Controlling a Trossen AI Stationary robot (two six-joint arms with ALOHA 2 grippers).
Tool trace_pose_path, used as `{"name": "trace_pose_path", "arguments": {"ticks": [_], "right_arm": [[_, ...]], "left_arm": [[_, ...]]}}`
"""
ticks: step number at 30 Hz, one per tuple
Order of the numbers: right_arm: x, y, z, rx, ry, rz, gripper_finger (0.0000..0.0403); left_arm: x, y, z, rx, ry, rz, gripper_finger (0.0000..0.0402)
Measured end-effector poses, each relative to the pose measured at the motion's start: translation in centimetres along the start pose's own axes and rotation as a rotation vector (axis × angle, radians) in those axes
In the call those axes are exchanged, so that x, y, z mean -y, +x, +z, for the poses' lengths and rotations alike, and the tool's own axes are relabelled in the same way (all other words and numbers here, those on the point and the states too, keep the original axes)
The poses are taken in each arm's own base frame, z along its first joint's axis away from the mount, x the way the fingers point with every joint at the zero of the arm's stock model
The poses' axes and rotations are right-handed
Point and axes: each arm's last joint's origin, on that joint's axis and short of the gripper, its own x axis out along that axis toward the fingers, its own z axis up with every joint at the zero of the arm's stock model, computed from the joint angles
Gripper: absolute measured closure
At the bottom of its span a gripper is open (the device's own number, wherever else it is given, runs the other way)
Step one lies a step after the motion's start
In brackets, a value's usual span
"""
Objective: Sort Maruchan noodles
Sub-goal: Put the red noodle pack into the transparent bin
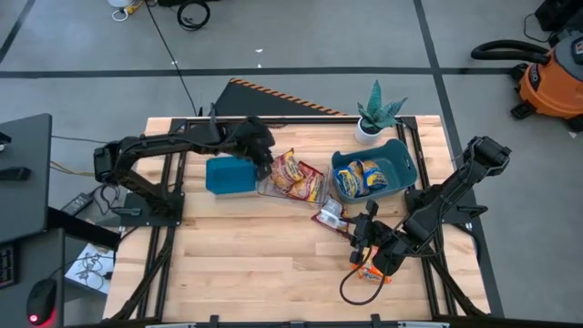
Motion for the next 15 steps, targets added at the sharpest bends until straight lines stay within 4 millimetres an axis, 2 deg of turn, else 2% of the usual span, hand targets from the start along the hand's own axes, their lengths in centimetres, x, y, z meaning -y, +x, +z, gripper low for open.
{"name": "trace_pose_path", "arguments": {"ticks": [4, 10, 12, 15], "right_arm": [[0.2, 0.4, -1.2, 0.008, -0.002, -0.002, 0.0258], [0.9, 1.1, -2.2, 0.002, -0.024, -0.029, 0.0258], [0.9, 1.4, -2.2, -0.028, -0.015, -0.004, 0.0258], [1.0, 1.6, -2.0, -0.035, -0.001, 0.004, 0.0258]], "left_arm": [[3.3, 0.3, 0.0, 0.025, 0.110, -0.015, 0.0235], [11.4, 3.4, -1.0, 0.098, 0.237, -0.147, 0.0245], [13.8, 4.5, -1.5, 0.107, 0.310, -0.147, 0.0248], [16.5, 6.0, -1.1, 0.103, 0.420, -0.099, 0.0253]]}}
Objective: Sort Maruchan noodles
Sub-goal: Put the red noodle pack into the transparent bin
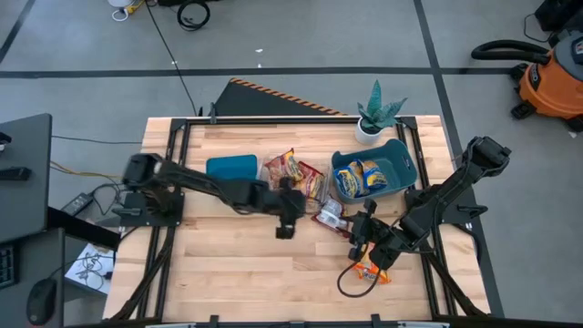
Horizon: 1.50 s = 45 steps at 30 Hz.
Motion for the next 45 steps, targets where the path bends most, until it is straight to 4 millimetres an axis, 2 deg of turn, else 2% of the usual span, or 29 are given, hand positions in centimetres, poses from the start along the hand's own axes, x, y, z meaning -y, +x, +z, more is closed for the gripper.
{"name": "trace_pose_path", "arguments": {"ticks": [3, 7, 14, 18, 24, 33, 37, 43, 45], "right_arm": [[0.0, 0.0, 0.1, 0.012, 0.007, -0.010, 0.0258], [-0.2, -0.6, -0.1, -0.005, 0.020, 0.030, 0.0259], [0.2, -2.6, -1.0, -0.038, 0.029, 0.038, 0.0259], [-0.1, -4.1, -1.5, 0.017, 0.020, 0.041, 0.0259], [-0.4, -5.1, -1.6, 0.100, 0.017, 0.030, 0.0259], [-0.5, -5.1, -1.5, 0.116, 0.031, 0.028, 0.0259], [-0.5, -5.0, -1.4, 0.118, 0.033, 0.028, 0.0259], [-0.6, -5.0, -1.4, 0.120, 0.038, 0.030, 0.0259], [-0.6, -5.0, -1.4, 0.120, 0.038, 0.030, 0.0259]], "left_arm": [[1.2, 1.6, 1.9, -0.022, 0.060, 0.021, 0.0259], [1.7, 4.2, 3.2, -0.077, 0.081, -0.010, 0.0260], [2.4, 8.8, 3.4, -0.069, 0.312, 0.048, 0.0260], [2.8, 10.7, 3.2, -0.033, 0.418, 0.096, 0.0260], [2.9, 11.6, 3.0, -0.020, 0.553, 0.129, 0.0260], [2.3, 13.0, 2.0, -0.055, 0.555, 0.113, 0.0265], [2.3, 13.3, 1.8, -0.057, 0.554, 0.101, 0.0300], [2.8, 13.2, 1.8, -0.059, 0.560, 0.099, 0.0384], [3.0, 13.1, 1.9, -0.054, 0.562, 0.108, 0.0392]]}}
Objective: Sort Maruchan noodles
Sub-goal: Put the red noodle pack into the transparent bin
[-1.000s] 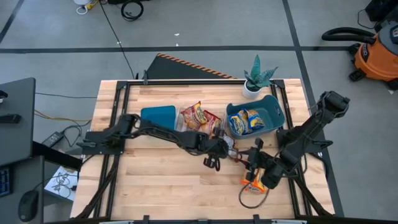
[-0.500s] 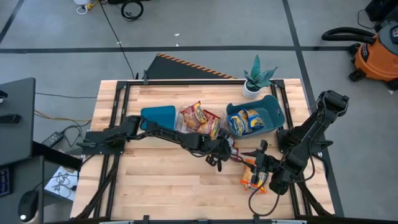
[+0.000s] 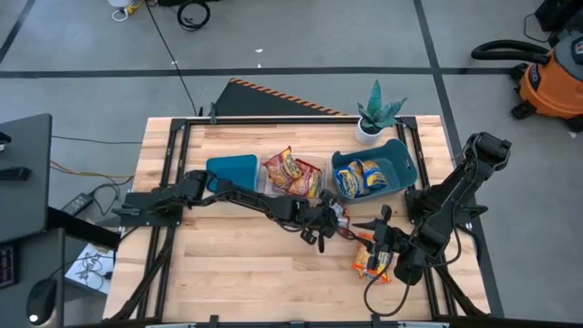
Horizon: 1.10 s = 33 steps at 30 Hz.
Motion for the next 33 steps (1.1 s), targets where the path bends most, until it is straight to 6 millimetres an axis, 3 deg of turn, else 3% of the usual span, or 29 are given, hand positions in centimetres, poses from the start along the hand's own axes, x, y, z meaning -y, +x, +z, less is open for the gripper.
{"name": "trace_pose_path", "arguments": {"ticks": [4, 7, 15, 18, 21, 26, 33], "right_arm": [[0.0, 0.0, 0.0, -0.001, 0.000, 0.001, 0.0259], [0.0, 0.0, 0.0, 0.000, 0.001, 0.002, 0.0259], [0.0, 0.0, 0.0, -0.001, -0.003, 0.004, 0.0259], [-0.1, 0.0, 0.0, 0.002, 0.001, 0.004, 0.0259], [-0.1, 0.0, 0.1, 0.008, 0.007, 0.004, 0.0259], [-0.1, 0.0, 0.1, 0.008, -0.001, 0.003, 0.0259], [-0.1, 0.0, 0.1, 0.010, -0.001, 0.005, 0.0259]], "left_arm": [[0.0, -0.4, 0.2, -0.007, -0.008, 0.018, 0.0392], [-0.7, -1.9, 0.8, 0.013, -0.051, 0.030, 0.0395], [-5.1, -9.1, 1.9, 0.129, -0.206, -0.013, 0.0397], [-7.4, -12.0, 1.4, 0.142, -0.265, 0.008, 0.0398], [-9.7, -13.8, -0.1, 0.110, -0.336, 0.029, 0.0398], [-12.8, -14.0, -3.2, 0.011, -0.431, 0.061, 0.0397], [-14.9, -11.6, -8.0, -0.135, -0.498, -0.051, 0.0395]]}}
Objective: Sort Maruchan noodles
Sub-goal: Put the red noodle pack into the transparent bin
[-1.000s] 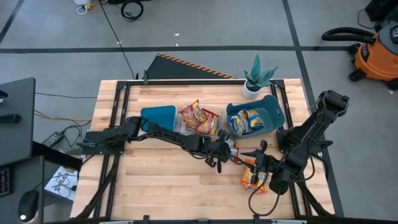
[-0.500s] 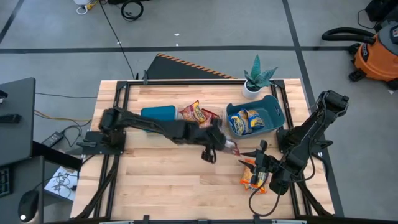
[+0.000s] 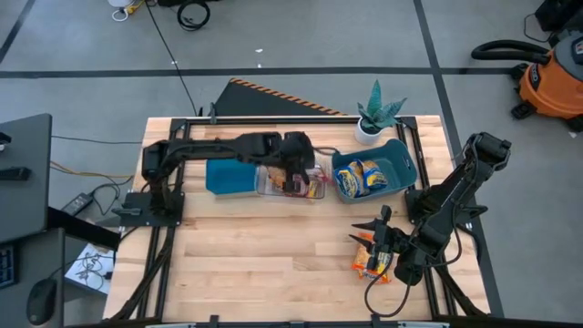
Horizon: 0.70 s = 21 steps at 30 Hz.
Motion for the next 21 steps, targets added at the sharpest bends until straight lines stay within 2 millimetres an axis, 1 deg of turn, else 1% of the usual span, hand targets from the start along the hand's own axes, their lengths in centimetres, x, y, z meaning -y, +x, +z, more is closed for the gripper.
{"name": "trace_pose_path", "arguments": {"ticks": [3, 5, 9, 12, 14, 16, 21], "right_arm": [[0.0, 0.0, 0.0, 0.001, -0.002, 0.001, 0.0259], [0.0, 0.0, 0.0, 0.000, -0.003, 0.002, 0.0259], [0.0, 0.0, 0.0, 0.003, 0.000, 0.002, 0.0259], [-0.1, 0.0, 0.1, 0.002, 0.000, 0.004, 0.0259], [-0.1, 0.0, 0.0, 0.002, 0.000, 0.004, 0.0259], [-0.1, 0.0, 0.0, -0.002, -0.004, 0.007, 0.0259], [-0.1, 0.0, 0.0, -0.001, -0.007, 0.007, 0.0259]], "left_arm": [[-0.9, 1.0, -0.8, -0.011, -0.021, -0.117, 0.0395], [-1.0, 1.8, -1.0, -0.016, -0.025, -0.151, 0.0394], [-0.1, 3.9, -1.8, -0.097, 0.012, -0.194, 0.0394], [0.8, 4.4, -1.8, -0.113, 0.038, -0.213, 0.0386], [1.5, 4.5, -1.5, -0.103, 0.070, -0.211, 0.0371], [2.2, 4.4, -1.2, -0.103, 0.093, -0.191, 0.0348], [3.7, 3.8, -0.5, -0.129, 0.177, -0.029, 0.0282]]}}
